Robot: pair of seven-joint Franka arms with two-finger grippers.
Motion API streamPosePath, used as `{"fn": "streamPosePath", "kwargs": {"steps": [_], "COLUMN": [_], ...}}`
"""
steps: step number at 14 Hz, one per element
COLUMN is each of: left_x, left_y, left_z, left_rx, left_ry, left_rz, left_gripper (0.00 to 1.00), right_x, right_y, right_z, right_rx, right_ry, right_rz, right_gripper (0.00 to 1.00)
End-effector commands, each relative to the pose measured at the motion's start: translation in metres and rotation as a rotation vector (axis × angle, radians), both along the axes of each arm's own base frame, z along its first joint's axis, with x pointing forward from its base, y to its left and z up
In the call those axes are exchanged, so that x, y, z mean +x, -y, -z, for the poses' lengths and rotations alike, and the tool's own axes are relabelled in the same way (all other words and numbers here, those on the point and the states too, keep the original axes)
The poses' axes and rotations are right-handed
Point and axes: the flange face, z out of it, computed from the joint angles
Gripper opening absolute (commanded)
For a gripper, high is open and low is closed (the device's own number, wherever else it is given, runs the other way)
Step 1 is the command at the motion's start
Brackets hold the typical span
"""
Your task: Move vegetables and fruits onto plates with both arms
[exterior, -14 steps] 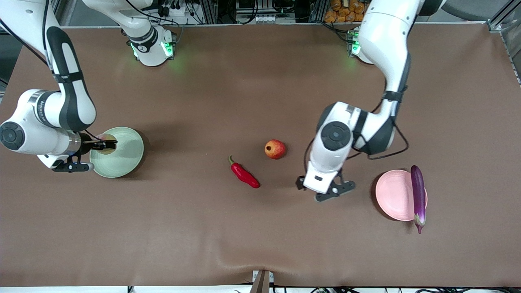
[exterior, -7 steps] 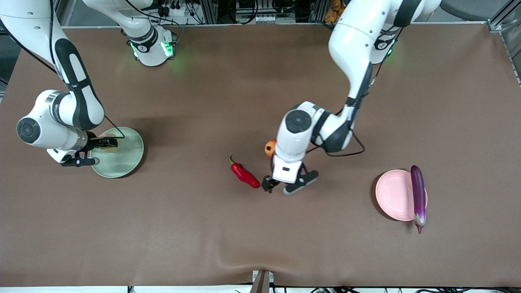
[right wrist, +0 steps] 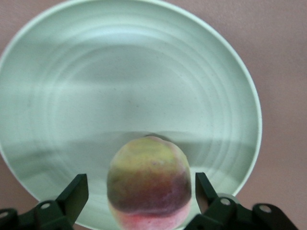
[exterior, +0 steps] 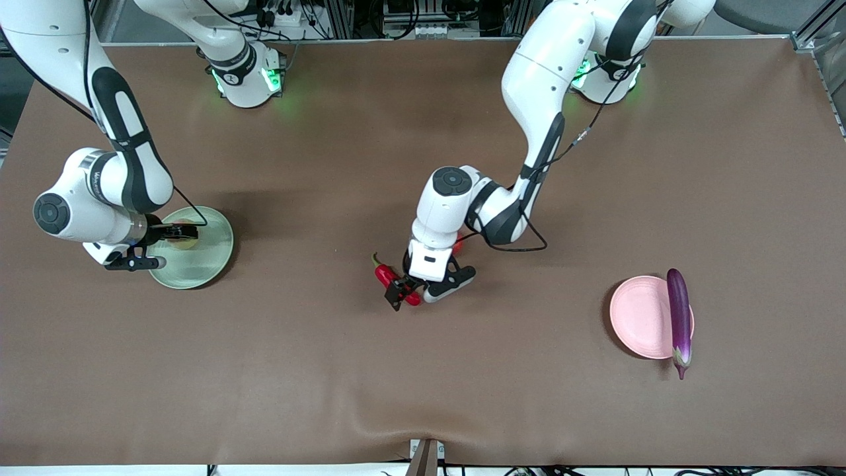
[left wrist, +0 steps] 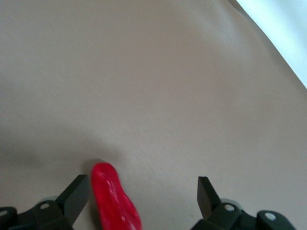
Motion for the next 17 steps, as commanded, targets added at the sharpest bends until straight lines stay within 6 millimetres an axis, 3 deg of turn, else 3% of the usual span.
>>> {"fn": "streamPosePath", "kwargs": {"steps": [1, 4, 7, 9, 14, 16, 17], "left_x": [-0.009, -0.021, -0.031, -0.036, -0.041, -0.041, -0.041], "left_y": [0.022, 0.030, 0.037, 0.038, 0.037, 0.036, 0.036], "left_z": [0.007, 0.025, 0.040, 0.056, 0.071, 0.073, 0.074], "left_rx": [-0.063, -0.095, -0.092, -0.079, -0.068, -0.063, -0.061], "left_ry": [-0.008, -0.037, -0.043, -0.048, -0.053, -0.055, -0.056], "left_rz": [-0.075, -0.135, -0.129, -0.123, -0.117, -0.115, -0.115], "left_gripper": [1.00, 1.00, 1.00, 1.00, 1.00, 0.34, 0.09], "right_x": [0.026, 0.055, 0.069, 0.075, 0.077, 0.071, 0.066], "right_y": [-0.011, -0.033, -0.071, -0.096, -0.130, -0.154, -0.168], "right_z": [-0.041, -0.096, -0.129, -0.153, -0.232, -0.260, -0.279], "right_rx": [0.054, 0.052, 0.003, 0.005, 0.044, 0.048, 0.038], "right_ry": [-0.045, -0.108, -0.141, -0.170, -0.272, -0.322, -0.339], "right_rz": [-0.025, 0.026, 0.140, 0.212, 0.322, 0.353, 0.375], "right_gripper": [1.00, 1.00, 1.00, 1.00, 1.00, 1.00, 1.00]}}
